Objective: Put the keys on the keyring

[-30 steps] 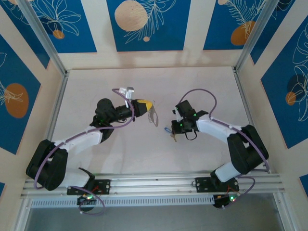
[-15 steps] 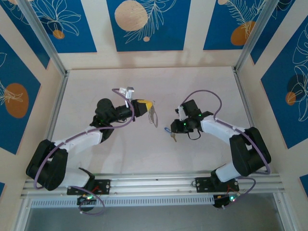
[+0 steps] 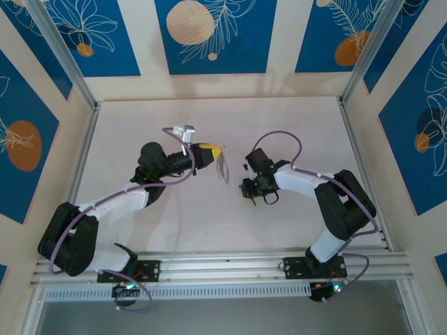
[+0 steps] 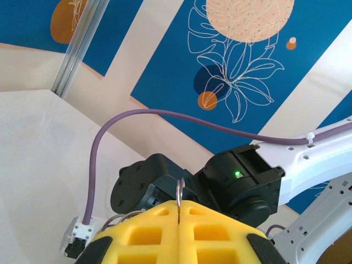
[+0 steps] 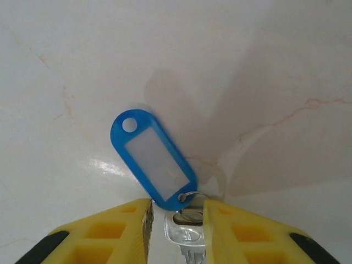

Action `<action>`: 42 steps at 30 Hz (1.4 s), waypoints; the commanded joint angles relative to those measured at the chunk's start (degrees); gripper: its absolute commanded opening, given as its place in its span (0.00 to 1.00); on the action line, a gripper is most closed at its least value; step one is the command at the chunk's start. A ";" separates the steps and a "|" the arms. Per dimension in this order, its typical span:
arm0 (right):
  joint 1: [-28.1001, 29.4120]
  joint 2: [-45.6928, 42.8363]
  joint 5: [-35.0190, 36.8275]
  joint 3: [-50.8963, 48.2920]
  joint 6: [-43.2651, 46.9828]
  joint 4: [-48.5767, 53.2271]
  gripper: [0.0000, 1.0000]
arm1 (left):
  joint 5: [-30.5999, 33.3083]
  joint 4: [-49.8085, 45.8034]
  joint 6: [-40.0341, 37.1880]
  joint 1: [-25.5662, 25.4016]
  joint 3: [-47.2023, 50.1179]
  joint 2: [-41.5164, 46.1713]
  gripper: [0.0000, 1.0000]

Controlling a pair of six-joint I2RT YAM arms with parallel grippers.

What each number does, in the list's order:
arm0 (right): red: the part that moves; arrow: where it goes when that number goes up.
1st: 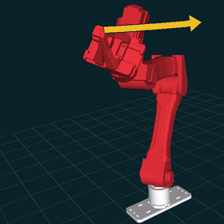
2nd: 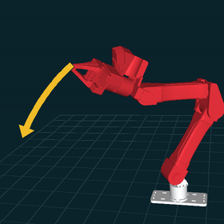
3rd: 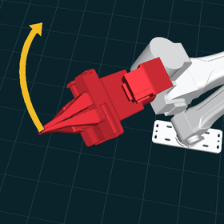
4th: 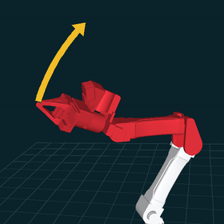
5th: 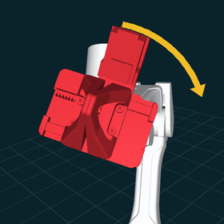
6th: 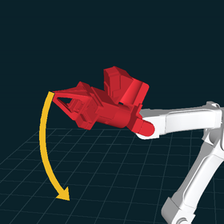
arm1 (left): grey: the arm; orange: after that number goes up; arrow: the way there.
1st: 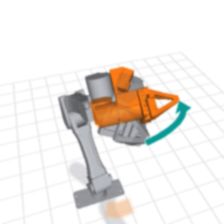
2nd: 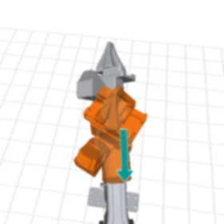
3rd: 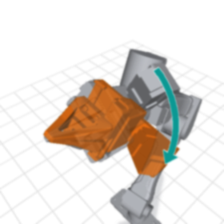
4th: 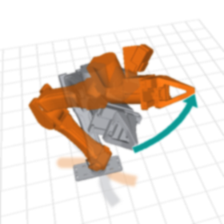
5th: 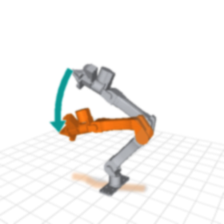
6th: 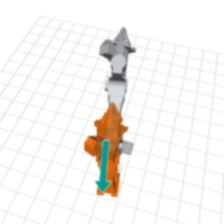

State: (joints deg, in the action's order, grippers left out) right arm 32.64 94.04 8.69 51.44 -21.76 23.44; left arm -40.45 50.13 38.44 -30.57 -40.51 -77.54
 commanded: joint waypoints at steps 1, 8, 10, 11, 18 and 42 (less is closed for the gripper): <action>0.71 1.52 2.74 1.86 1.02 1.49 0.32 | -0.69 2.64 -0.89 -0.41 -2.12 -0.43 0.00; 2.05 3.54 5.99 2.81 1.31 2.46 0.31 | -0.69 2.86 -0.90 -0.43 -1.94 -0.55 0.00; 2.38 3.90 6.58 2.88 1.37 2.52 0.30 | -0.68 2.95 -0.88 -0.44 -2.03 -0.66 0.00; 2.38 3.95 6.75 2.80 1.26 2.51 0.29 | -0.69 2.95 -0.88 -0.44 -2.03 -0.66 0.00; 2.43 3.31 8.42 2.49 1.43 3.26 0.16 | -0.60 3.27 -0.73 -0.41 -1.94 -0.71 0.00; -9.12 -8.98 -20.00 -7.44 -2.69 -9.92 0.00 | -0.60 4.36 -0.08 -0.43 -1.42 -0.95 0.00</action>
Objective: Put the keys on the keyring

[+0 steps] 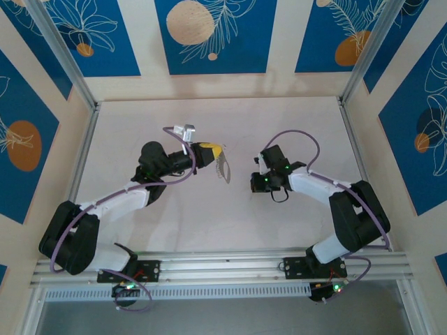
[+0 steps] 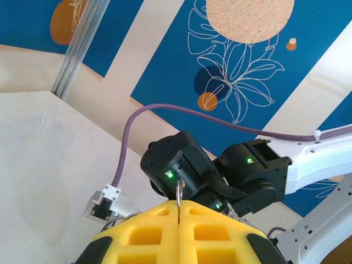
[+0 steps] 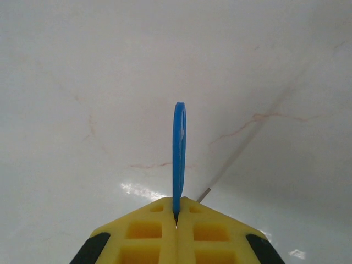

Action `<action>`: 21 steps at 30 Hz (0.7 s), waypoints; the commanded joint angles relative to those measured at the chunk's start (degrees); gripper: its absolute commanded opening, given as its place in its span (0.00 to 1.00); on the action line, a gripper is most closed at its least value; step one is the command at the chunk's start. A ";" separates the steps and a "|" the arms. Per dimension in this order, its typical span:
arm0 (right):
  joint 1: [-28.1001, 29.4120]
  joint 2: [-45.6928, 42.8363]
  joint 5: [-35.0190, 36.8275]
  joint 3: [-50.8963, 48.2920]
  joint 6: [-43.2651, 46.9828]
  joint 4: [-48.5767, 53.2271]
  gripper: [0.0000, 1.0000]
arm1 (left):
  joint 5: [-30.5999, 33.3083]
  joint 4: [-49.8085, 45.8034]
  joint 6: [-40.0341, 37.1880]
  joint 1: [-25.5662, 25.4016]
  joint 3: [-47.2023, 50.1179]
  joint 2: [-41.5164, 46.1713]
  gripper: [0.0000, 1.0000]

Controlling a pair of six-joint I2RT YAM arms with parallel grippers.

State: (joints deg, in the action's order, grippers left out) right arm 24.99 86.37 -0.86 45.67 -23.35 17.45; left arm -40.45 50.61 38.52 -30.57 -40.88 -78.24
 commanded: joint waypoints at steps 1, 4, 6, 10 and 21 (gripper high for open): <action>-1.98 -1.38 -12.72 -2.35 -1.02 -5.28 0.00 | -0.60 3.92 -0.05 -0.45 -0.96 -0.22 0.00; -3.08 -0.72 -17.23 -3.31 -0.44 -7.34 0.00 | -0.51 4.01 -0.11 -0.45 -0.86 -0.18 0.00; -3.73 1.67 -20.17 -2.45 0.38 -6.69 0.00 | -0.51 4.21 -0.03 -0.46 -0.86 -0.36 0.00; -3.83 6.78 -21.49 -1.31 0.87 -6.10 0.00 | -0.59 4.91 0.43 -0.43 -0.87 -0.74 0.00; -3.46 8.30 -14.29 -1.20 -0.43 -5.26 0.04 | -0.60 5.26 0.57 -0.46 -0.79 -1.08 0.00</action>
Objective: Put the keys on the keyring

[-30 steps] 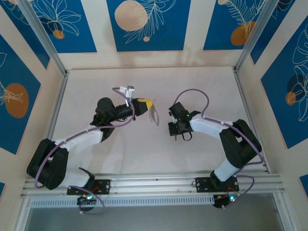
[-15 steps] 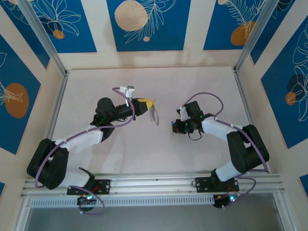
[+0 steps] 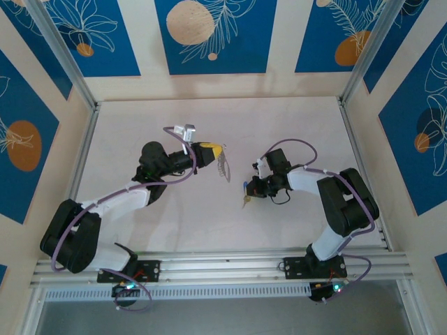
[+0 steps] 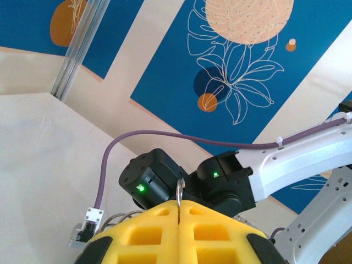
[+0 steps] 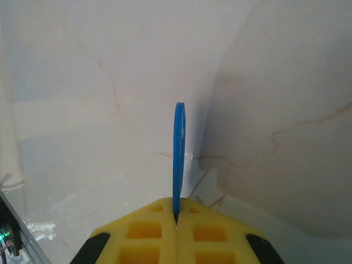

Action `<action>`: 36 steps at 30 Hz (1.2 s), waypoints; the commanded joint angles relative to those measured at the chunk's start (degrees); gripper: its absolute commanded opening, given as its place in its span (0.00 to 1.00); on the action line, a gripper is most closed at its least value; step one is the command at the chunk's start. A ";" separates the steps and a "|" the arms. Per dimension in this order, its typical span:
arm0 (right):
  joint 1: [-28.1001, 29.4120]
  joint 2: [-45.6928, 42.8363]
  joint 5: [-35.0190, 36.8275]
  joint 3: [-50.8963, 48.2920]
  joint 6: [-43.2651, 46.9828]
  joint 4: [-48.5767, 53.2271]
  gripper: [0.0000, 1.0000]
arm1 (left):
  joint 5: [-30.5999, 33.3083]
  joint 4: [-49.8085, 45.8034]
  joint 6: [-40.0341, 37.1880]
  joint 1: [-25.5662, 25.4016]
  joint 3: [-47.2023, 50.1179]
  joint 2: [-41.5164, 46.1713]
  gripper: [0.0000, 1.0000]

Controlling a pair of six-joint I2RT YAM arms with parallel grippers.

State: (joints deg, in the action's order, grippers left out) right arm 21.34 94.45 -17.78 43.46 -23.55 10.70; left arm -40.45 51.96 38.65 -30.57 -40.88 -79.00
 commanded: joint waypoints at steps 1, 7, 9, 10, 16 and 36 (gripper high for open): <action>0.28 0.11 3.05 0.93 -0.25 1.69 0.06 | -0.60 4.08 0.54 -0.45 -0.86 -0.38 0.00; 0.80 -0.54 4.92 1.03 -0.26 2.55 0.13 | -0.69 4.70 0.92 -0.46 -0.87 -0.67 0.00; 0.99 -0.73 5.12 1.03 -0.27 2.68 0.16 | -0.69 4.66 0.90 -0.48 -0.86 -0.60 0.00; 1.08 -0.77 5.27 1.08 -0.27 2.66 0.17 | -0.69 4.71 0.90 -0.48 -0.78 -0.52 0.00; 1.58 -1.30 6.08 1.12 -0.32 3.25 0.16 | -0.69 4.67 0.90 -0.45 -0.77 -0.29 0.00; 1.63 -4.03 6.37 0.99 -0.36 5.08 0.21 | -0.69 5.08 1.08 -0.47 -0.60 -0.36 0.00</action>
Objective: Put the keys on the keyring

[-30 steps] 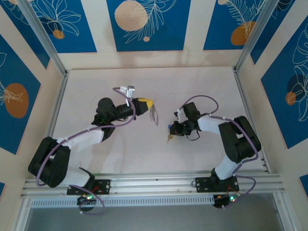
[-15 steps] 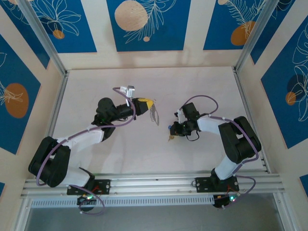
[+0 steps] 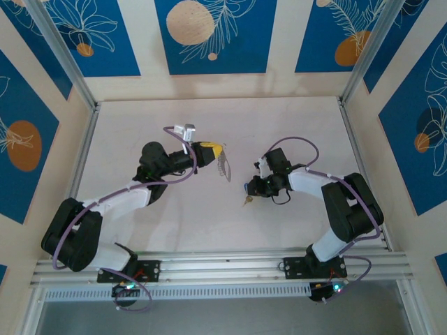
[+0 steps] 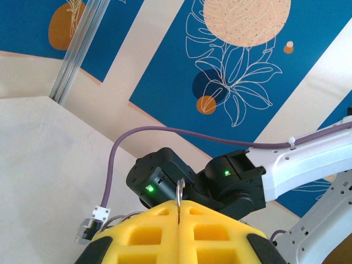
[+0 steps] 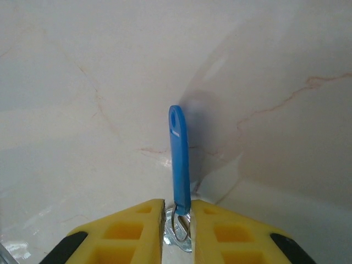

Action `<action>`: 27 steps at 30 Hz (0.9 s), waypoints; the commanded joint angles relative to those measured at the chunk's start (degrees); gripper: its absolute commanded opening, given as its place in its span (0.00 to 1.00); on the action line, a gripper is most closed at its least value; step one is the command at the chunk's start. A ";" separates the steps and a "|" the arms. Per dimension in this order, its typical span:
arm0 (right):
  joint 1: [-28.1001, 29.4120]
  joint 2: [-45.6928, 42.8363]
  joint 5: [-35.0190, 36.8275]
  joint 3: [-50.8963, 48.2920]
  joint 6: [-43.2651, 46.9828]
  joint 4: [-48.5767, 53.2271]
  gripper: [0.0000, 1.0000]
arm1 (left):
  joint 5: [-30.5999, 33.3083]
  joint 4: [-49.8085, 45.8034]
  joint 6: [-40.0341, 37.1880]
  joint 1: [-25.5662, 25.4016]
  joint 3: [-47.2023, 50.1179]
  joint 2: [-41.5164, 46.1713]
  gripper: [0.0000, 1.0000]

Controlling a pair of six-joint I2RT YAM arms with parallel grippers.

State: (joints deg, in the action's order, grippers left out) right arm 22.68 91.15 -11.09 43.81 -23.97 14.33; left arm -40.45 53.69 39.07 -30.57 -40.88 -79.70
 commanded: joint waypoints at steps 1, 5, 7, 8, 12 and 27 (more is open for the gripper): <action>0.29 -0.63 -0.28 0.49 0.06 1.36 0.21 | -0.69 3.41 0.69 -0.53 -0.60 0.41 0.00; 0.29 -0.46 -0.25 0.00 0.06 1.23 0.18 | -0.65 3.37 0.57 -0.49 -0.51 0.42 0.00; 0.31 -0.45 -0.07 -0.11 0.08 1.23 0.17 | -0.60 3.36 0.66 -0.47 -0.56 0.42 0.00; 0.31 -0.45 -0.03 -0.18 0.11 1.23 0.17 | -0.60 3.40 0.66 -0.51 -0.56 0.37 0.00; 0.28 -0.46 0.14 -0.18 0.15 1.39 0.15 | -0.65 3.45 0.66 -0.53 -0.52 0.40 0.00; 0.35 -0.89 0.84 -0.94 0.32 1.84 0.18 | -0.61 3.61 0.83 -0.53 -0.69 0.42 0.00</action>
State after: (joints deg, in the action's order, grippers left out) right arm 22.76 91.15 -10.44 43.64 -23.97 14.68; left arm -40.45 54.02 39.55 -30.57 -40.88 -79.70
